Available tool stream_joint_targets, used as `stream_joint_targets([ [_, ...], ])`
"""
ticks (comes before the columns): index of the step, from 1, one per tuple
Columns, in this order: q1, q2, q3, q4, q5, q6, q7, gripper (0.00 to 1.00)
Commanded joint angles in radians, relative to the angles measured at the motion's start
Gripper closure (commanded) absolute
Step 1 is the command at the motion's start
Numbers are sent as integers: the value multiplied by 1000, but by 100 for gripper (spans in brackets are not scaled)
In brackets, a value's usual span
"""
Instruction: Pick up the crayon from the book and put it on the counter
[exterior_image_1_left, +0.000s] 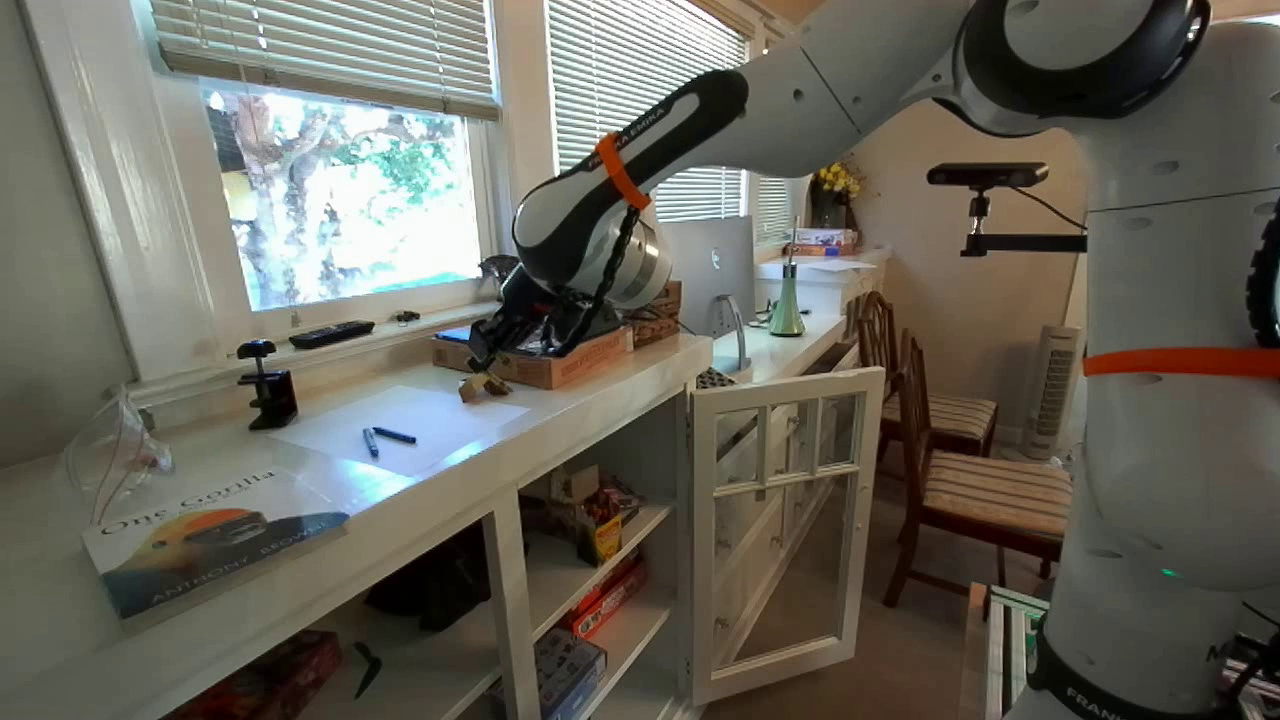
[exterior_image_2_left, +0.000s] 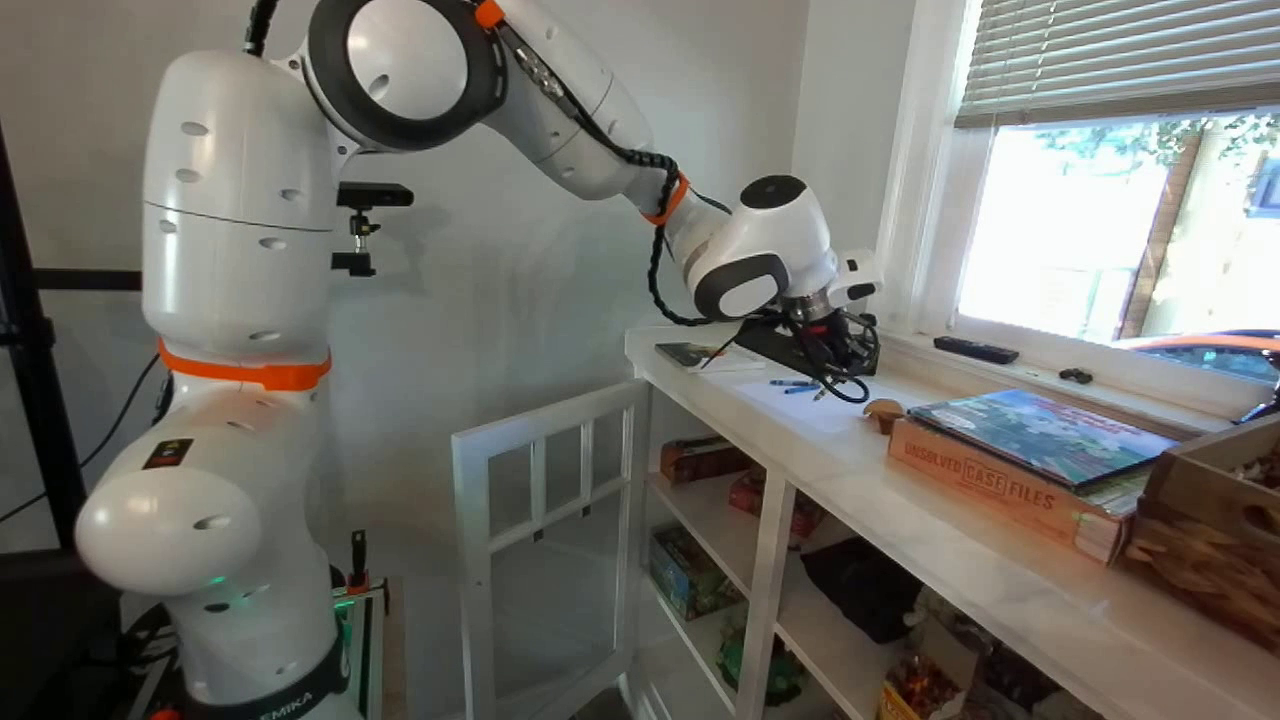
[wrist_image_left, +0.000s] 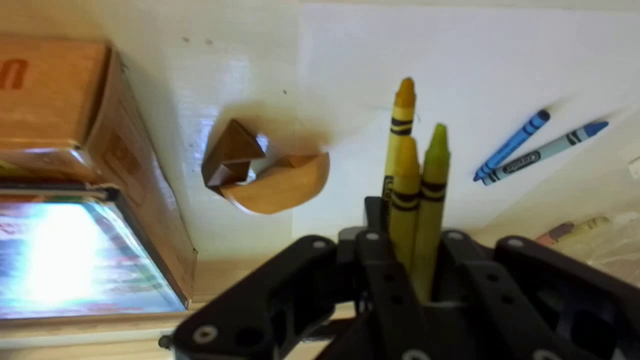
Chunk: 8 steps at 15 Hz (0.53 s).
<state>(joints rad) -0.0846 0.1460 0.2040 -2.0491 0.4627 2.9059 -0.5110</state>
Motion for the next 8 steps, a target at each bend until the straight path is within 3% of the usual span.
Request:
stream_joint_targets([
  [1, 8, -51, -61, -3, -151, -188, 124, 97],
  [8, 62, -30, -120, 111, -306, -453, 260, 97],
])
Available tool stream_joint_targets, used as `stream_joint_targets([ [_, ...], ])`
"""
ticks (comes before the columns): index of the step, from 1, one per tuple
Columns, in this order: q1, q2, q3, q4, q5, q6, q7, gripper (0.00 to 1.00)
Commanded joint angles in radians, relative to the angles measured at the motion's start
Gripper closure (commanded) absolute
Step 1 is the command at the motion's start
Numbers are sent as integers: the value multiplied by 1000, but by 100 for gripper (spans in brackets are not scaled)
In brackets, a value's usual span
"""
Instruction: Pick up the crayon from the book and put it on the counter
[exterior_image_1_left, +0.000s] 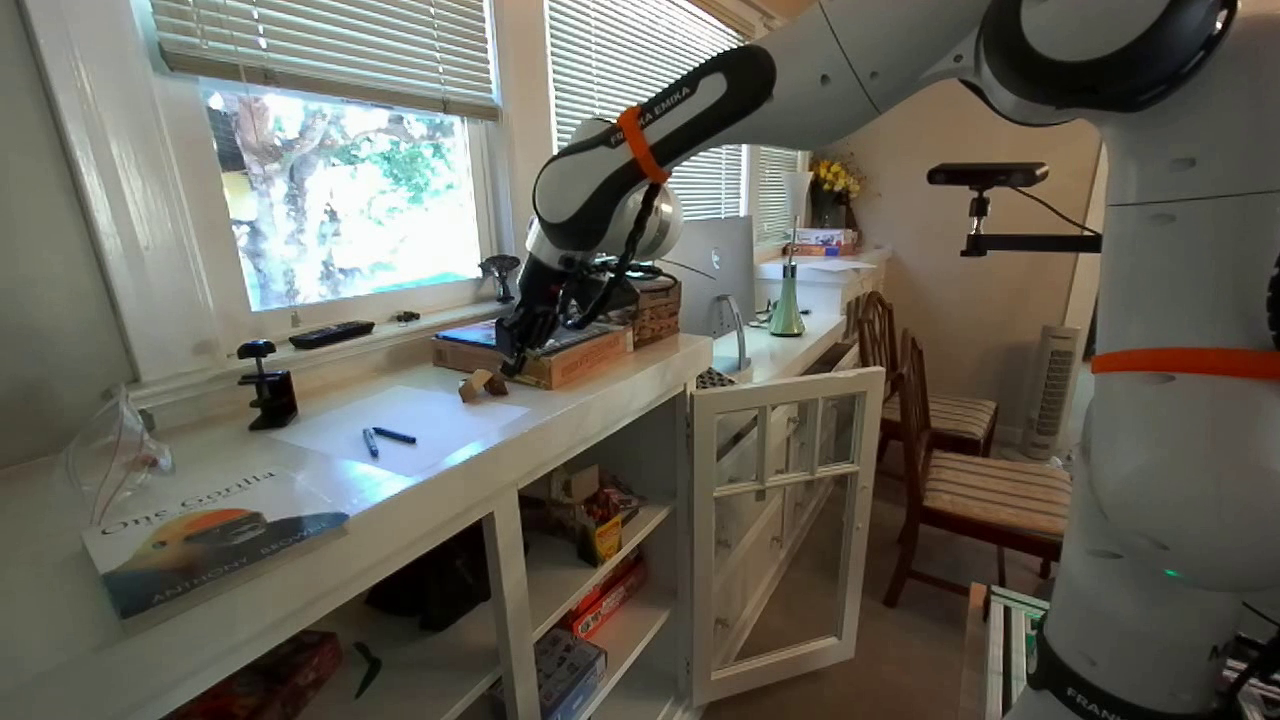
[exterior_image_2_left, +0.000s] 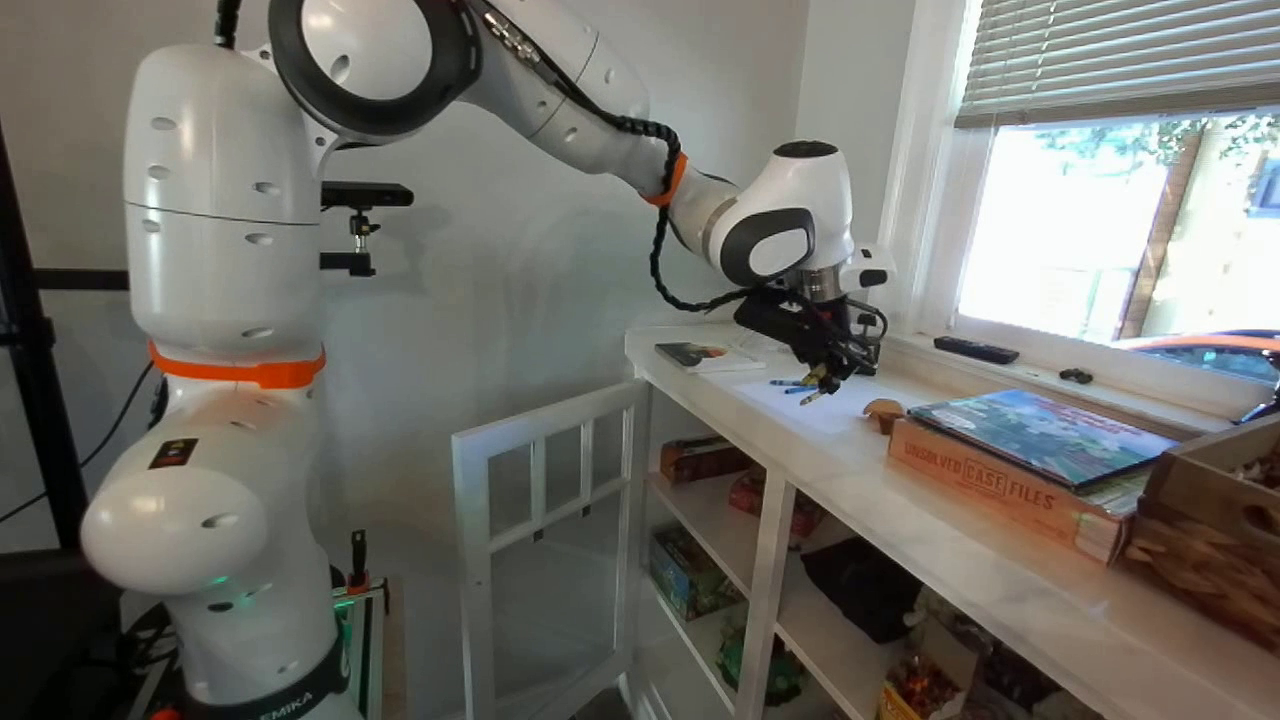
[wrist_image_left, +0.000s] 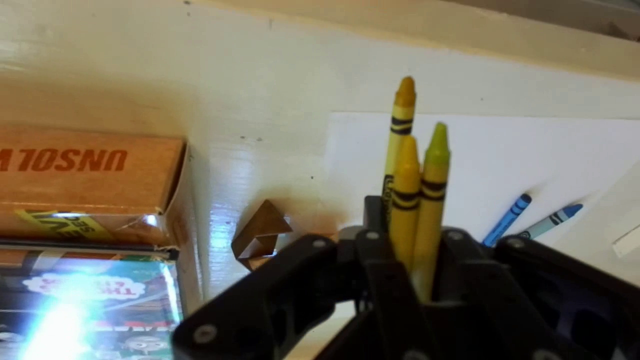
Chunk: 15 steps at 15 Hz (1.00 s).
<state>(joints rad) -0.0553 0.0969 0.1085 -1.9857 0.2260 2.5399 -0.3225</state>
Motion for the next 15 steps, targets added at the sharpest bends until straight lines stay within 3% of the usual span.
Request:
stream_joint_targets([
  [1, 41, 24, -26, 58, -87, -105, 89, 97],
  [15, 93, 207, -36, 278, -232, -264, 219, 97],
])
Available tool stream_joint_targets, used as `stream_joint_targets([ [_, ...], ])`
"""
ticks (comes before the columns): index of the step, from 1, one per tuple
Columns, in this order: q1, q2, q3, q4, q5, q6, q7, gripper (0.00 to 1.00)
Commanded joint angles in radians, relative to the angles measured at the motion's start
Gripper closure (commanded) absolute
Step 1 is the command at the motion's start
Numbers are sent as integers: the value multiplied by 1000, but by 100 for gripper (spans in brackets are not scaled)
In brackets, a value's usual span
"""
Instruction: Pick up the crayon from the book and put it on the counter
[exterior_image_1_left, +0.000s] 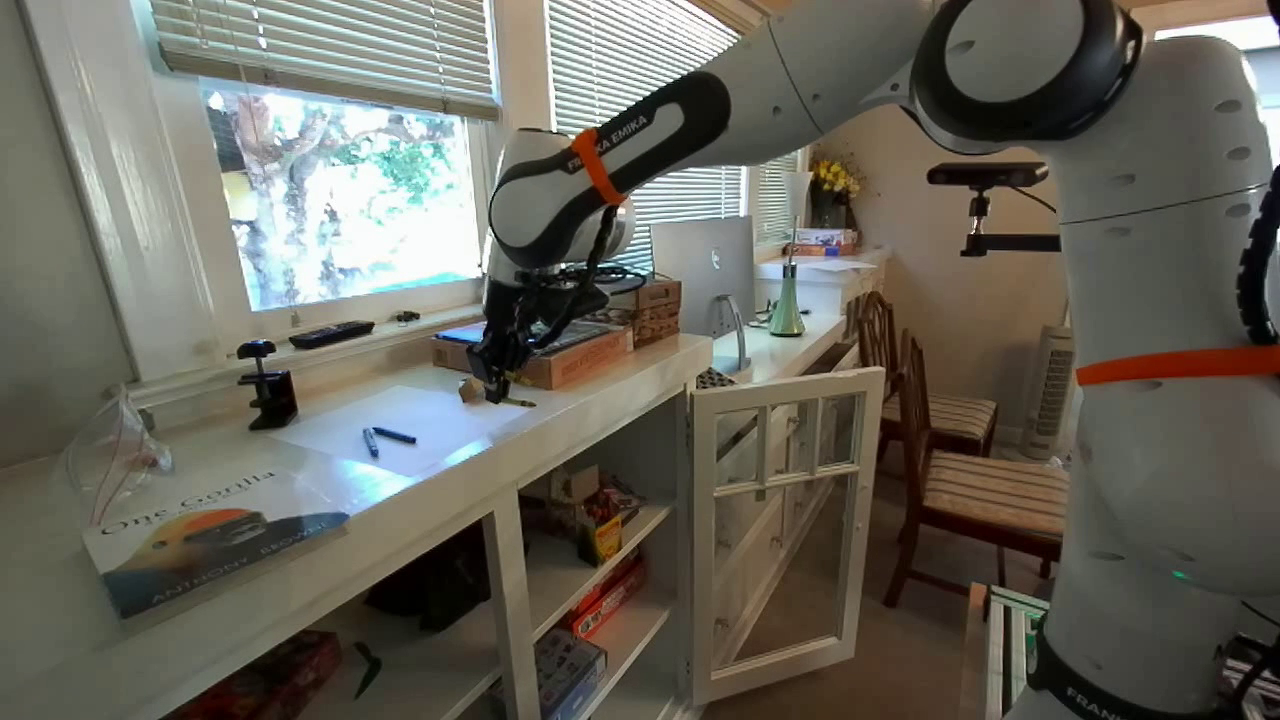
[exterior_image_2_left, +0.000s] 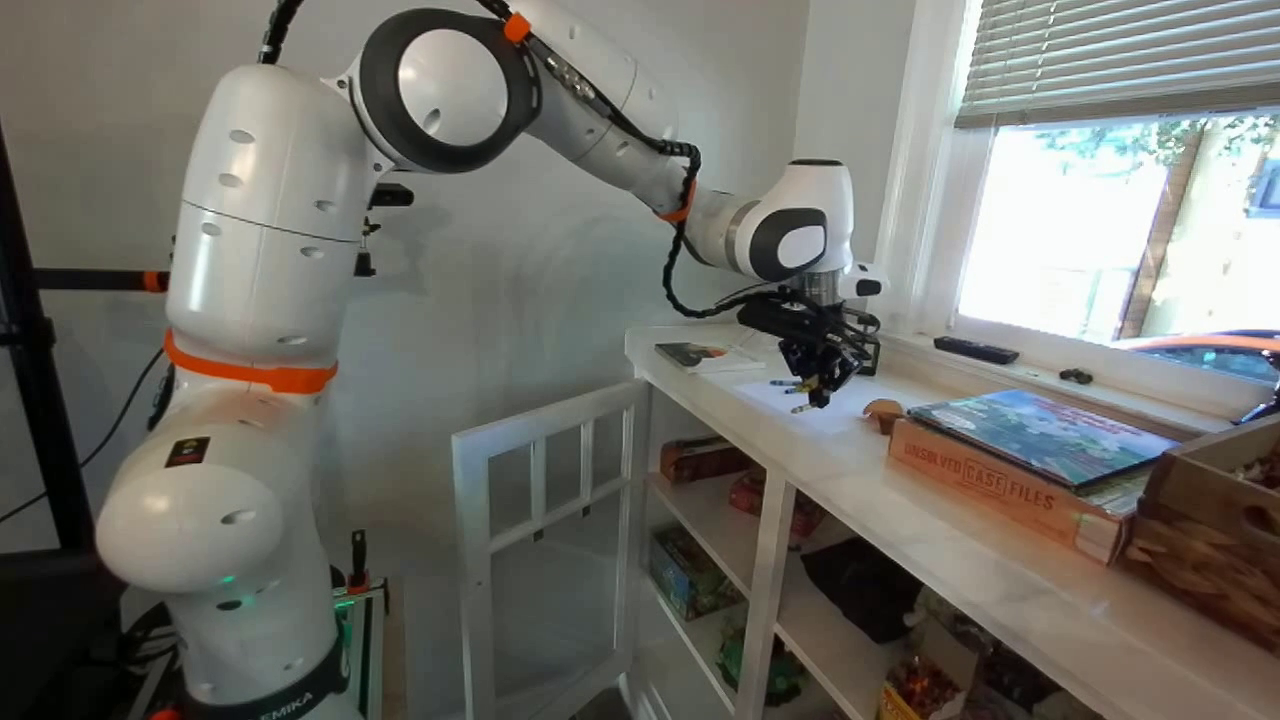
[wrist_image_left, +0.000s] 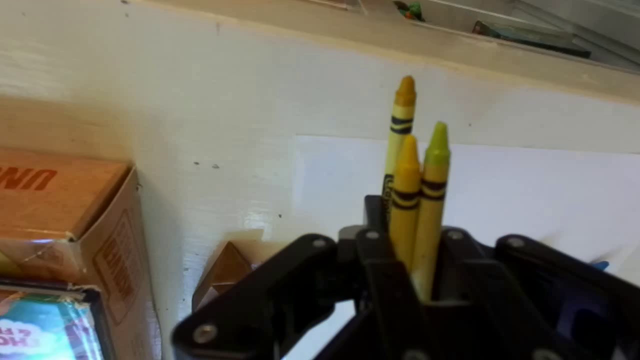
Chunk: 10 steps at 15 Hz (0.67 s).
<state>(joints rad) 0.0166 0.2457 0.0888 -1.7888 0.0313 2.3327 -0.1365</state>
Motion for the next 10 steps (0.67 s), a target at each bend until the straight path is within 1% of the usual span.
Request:
stream_joint_targets([
  [1, 23, 74, -18, 102, -41, -67, 35, 97],
  [6, 34, 134, -24, 186, -54, -95, 45, 97],
  [10, 39, 160, -28, 220, -50, -104, 51, 97],
])
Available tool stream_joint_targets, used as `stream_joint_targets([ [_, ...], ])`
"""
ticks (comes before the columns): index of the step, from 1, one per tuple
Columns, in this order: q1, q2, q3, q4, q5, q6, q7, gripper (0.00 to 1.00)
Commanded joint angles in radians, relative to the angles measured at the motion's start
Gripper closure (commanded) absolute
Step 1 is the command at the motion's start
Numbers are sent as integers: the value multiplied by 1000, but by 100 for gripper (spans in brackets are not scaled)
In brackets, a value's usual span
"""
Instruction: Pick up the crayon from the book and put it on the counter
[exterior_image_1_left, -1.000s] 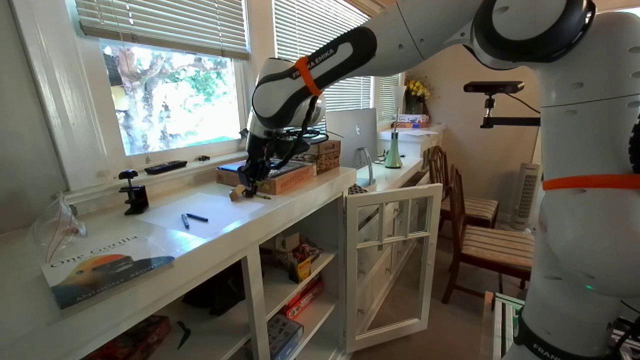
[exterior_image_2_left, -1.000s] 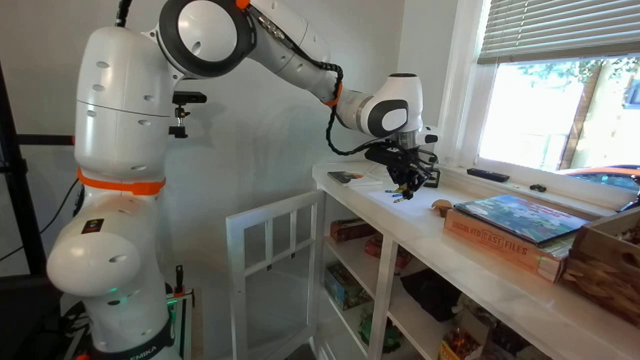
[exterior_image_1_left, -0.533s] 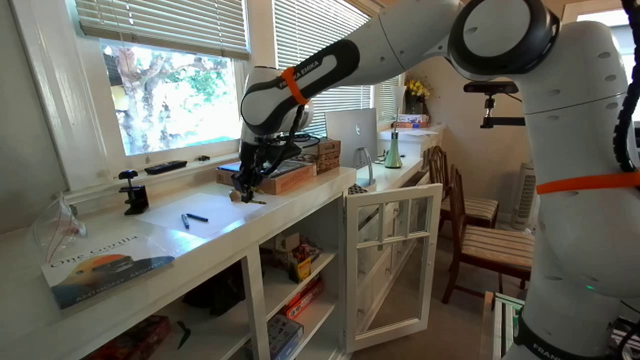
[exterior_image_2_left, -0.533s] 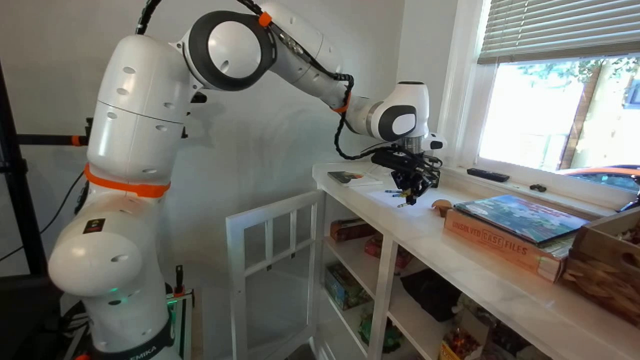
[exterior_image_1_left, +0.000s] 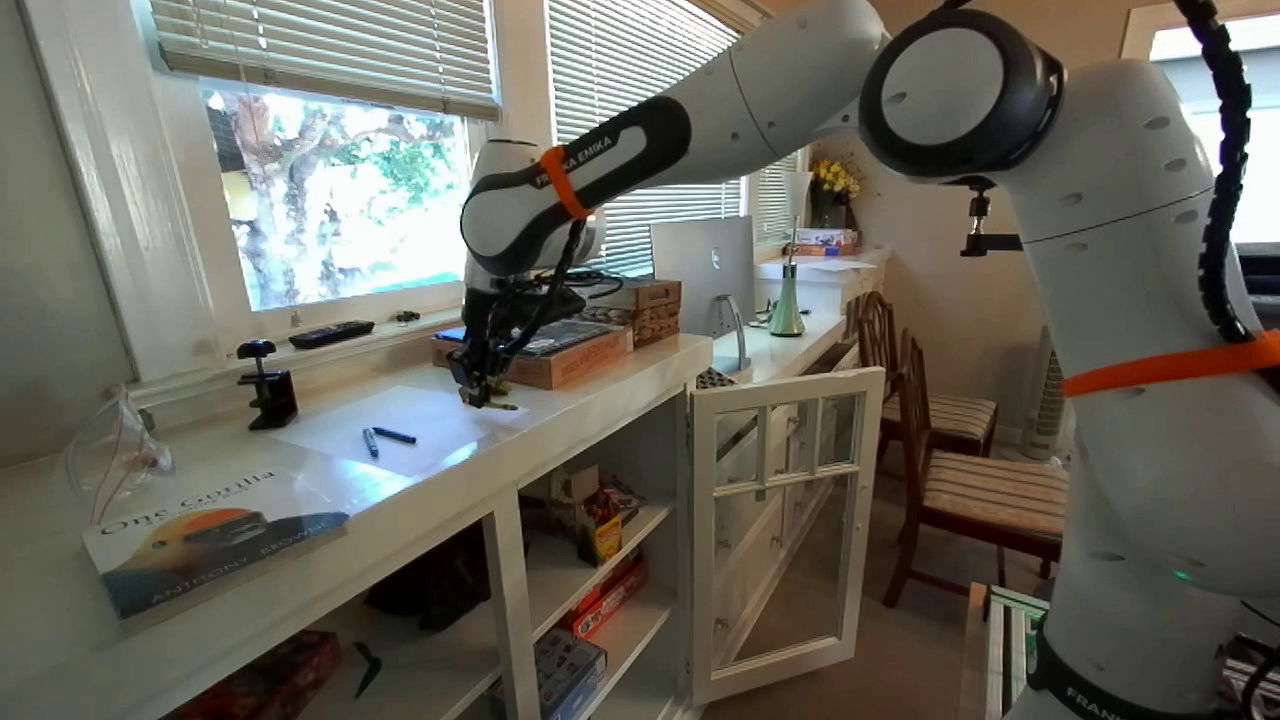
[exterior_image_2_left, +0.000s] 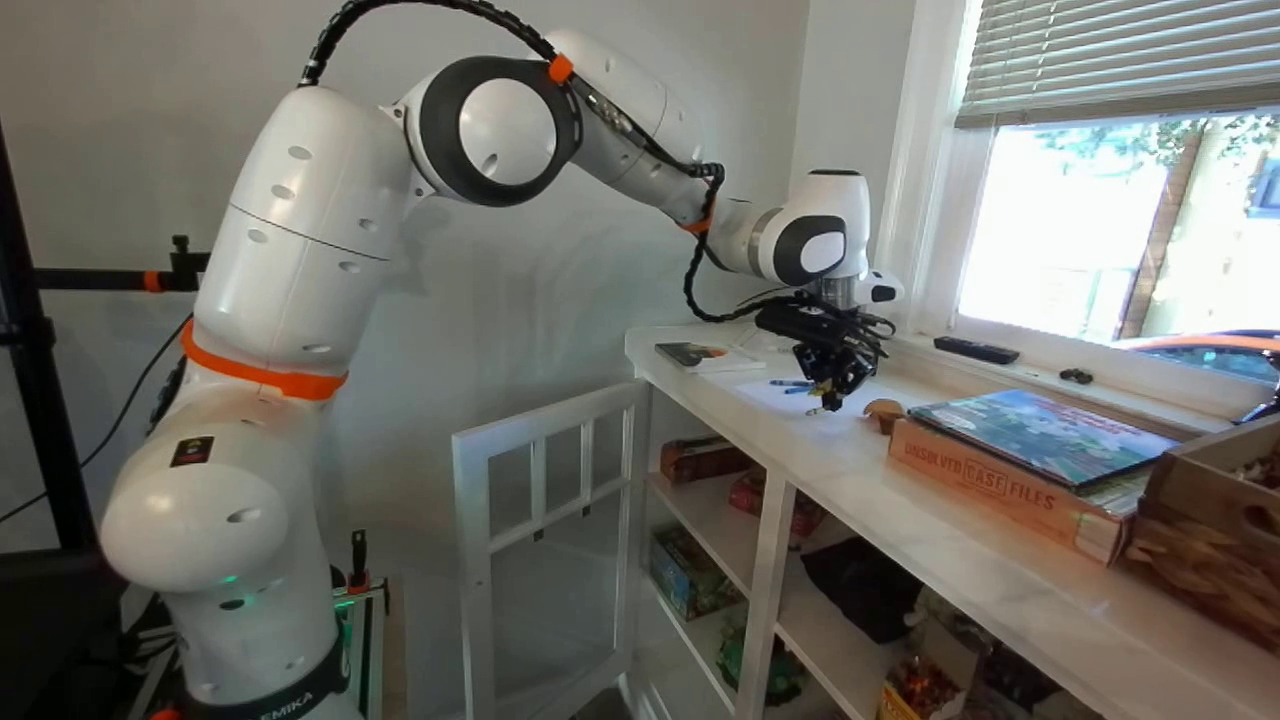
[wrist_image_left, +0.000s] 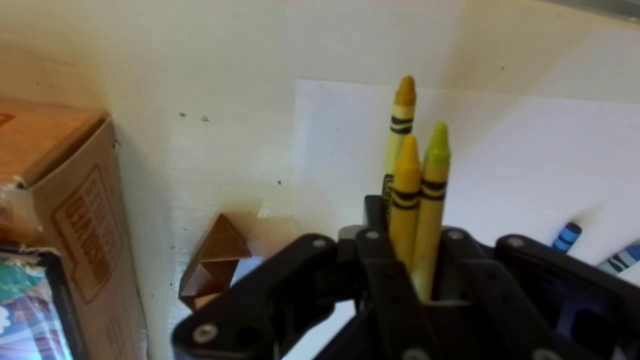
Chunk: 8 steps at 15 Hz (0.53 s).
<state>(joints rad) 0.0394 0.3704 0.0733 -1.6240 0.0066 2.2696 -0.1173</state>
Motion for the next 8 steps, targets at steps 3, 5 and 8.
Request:
stream_joint_targets([
  [3, 19, 48, -14, 70, -28, -41, 30, 97],
  [5, 21, 52, -15, 73, -33, -38, 30, 73],
  [8, 26, 56, -19, 79, -46, -32, 33, 45],
])
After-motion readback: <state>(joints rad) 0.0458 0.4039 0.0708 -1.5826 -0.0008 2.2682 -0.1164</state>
